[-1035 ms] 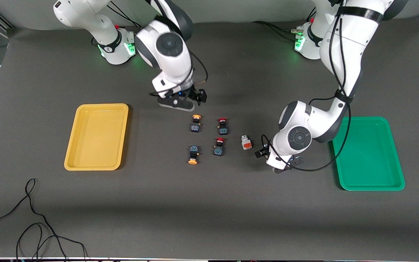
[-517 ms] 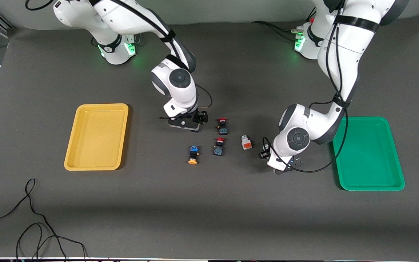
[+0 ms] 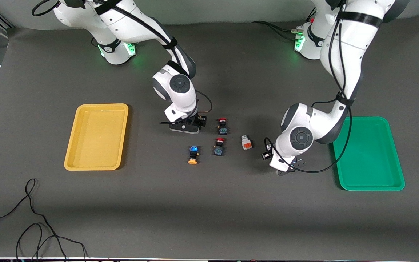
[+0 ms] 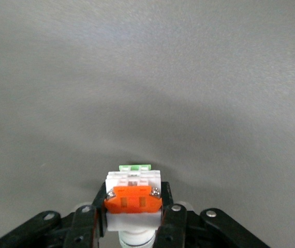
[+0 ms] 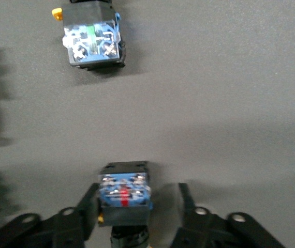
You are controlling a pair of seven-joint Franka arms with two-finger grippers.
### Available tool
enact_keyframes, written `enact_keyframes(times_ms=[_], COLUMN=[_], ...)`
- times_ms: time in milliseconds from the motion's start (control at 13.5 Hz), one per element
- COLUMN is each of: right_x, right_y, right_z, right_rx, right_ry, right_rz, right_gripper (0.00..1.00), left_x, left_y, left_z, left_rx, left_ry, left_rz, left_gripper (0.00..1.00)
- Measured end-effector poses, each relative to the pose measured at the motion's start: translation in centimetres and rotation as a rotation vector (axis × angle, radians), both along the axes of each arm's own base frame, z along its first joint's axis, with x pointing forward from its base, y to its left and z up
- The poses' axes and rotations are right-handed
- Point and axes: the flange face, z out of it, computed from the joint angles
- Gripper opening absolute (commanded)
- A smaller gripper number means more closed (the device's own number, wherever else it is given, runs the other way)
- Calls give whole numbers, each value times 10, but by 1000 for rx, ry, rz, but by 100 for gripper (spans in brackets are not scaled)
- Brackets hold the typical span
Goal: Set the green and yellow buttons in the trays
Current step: 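Grasp a blue switch with the right gripper while the left grasps a white block, then carry the blue switch to the yellow tray while the left gripper carries the white block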
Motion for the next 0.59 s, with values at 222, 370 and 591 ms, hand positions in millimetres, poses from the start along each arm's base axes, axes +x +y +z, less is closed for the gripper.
enact_keyframes(times_ms=[222, 370, 591], right_x=[5, 18, 48], right_y=[0, -4, -14], right_z=[3, 15, 84], right_rx=[6, 4, -48], right_ry=[-7, -11, 37], right_rz=[-2, 3, 13], right_gripper=[24, 24, 24], left_x=[-1, -2, 9], left_y=[4, 14, 62], left_z=[75, 128, 210], left_rx=[46, 70, 74], left_ry=[52, 83, 134], left_rz=[-24, -52, -119], left_gripper=[0, 0, 0])
